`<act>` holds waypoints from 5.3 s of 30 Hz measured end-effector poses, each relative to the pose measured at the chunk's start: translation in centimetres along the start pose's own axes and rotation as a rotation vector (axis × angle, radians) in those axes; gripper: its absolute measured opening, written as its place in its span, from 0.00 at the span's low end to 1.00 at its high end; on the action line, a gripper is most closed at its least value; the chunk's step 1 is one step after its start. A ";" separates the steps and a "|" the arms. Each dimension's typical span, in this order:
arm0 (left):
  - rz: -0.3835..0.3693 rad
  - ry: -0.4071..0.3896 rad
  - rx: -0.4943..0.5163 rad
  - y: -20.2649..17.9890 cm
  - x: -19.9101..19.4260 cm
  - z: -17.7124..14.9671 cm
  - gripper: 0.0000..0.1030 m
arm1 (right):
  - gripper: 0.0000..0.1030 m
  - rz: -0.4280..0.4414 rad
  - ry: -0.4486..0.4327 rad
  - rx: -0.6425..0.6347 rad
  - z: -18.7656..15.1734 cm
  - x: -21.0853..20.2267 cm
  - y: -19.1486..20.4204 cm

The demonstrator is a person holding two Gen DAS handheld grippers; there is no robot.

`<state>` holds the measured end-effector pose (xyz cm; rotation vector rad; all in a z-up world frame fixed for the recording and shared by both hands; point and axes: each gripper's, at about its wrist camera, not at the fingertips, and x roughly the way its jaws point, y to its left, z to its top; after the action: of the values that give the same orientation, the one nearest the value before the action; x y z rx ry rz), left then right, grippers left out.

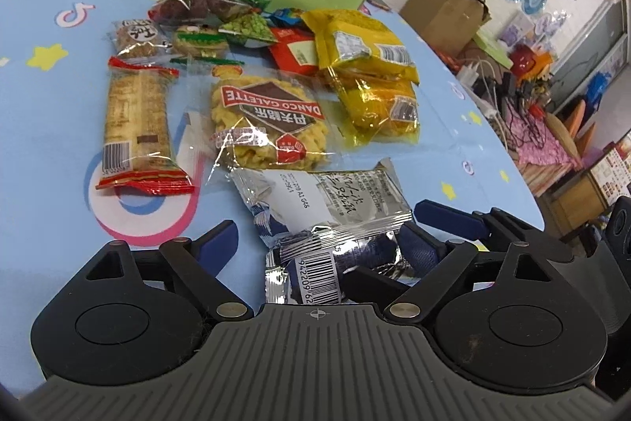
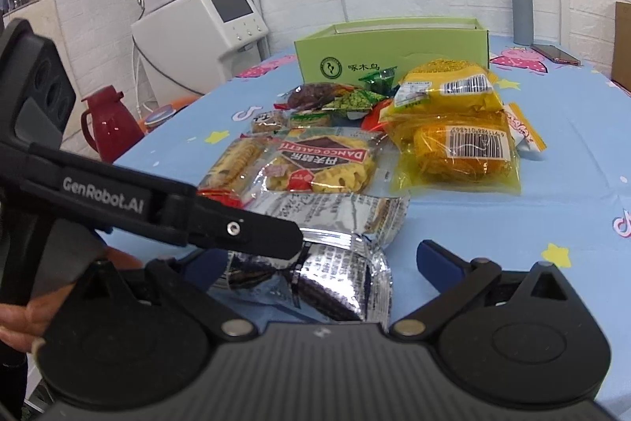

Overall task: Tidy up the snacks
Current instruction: 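Grasp the silver foil snack bag with the left gripper, then carry the silver foil bag into the green box and release, then grasp the Danco Galette biscuit pack with the left gripper, then drop the Danco Galette pack into the green box, open left gripper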

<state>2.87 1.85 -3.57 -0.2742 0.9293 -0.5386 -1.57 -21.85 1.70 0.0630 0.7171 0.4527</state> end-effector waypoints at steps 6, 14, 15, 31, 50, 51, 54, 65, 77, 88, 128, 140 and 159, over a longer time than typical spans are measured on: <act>-0.069 -0.006 -0.001 0.4 0.1 -0.3 0.52 | 0.74 0.091 0.018 0.076 -0.1 0.1 -0.7; -0.118 -0.077 0.013 -0.7 -2.8 5.1 0.49 | 0.74 0.076 -0.060 -0.029 6.1 -1.1 0.5; -0.118 -0.098 0.024 -0.8 -2.9 6.8 0.50 | 0.76 0.069 -0.077 -0.060 7.6 -0.6 0.6; -0.015 -0.180 -0.016 8.8 8.8 33.7 0.52 | 0.90 0.058 0.028 -0.120 29.0 22.0 -7.8; 0.029 -0.206 0.054 6.2 1.3 20.8 0.84 | 0.90 0.126 -0.068 -0.030 17.7 6.0 -5.7; 0.028 -0.201 0.057 6.0 1.0 19.6 0.84 | 0.90 0.137 -0.065 -0.021 16.5 5.2 -5.2; 0.024 -0.174 0.055 5.4 0.3 14.9 0.84 | 0.90 0.169 -0.041 0.046 11.9 3.2 -3.9; 0.065 -0.097 0.064 3.4 2.1 7.3 0.73 | 0.91 0.083 0.051 0.091 5.3 5.8 -1.1; 0.002 -0.032 0.039 1.7 2.8 4.6 0.66 | 0.91 0.063 0.062 0.093 3.3 2.5 -1.8; 0.056 -0.061 0.037 1.4 2.0 4.0 0.74 | 0.91 0.017 -0.028 0.052 1.8 2.3 -2.0; 0.024 -0.247 0.110 0.3 1.2 22.8 0.33 | 0.88 0.043 -0.113 -0.214 20.5 7.6 -3.2; 0.026 -0.130 0.057 3.3 14.0 34.1 0.58 | 0.91 -0.033 0.012 -0.149 28.6 18.8 -13.2; -0.052 -0.139 0.120 -0.8 6.9 18.7 0.76 | 0.91 -0.035 -0.068 -0.007 14.7 4.0 -13.1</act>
<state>21.24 -2.67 2.84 -0.2248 0.7543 -0.6132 15.52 -30.52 7.56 0.0591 0.6494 0.4175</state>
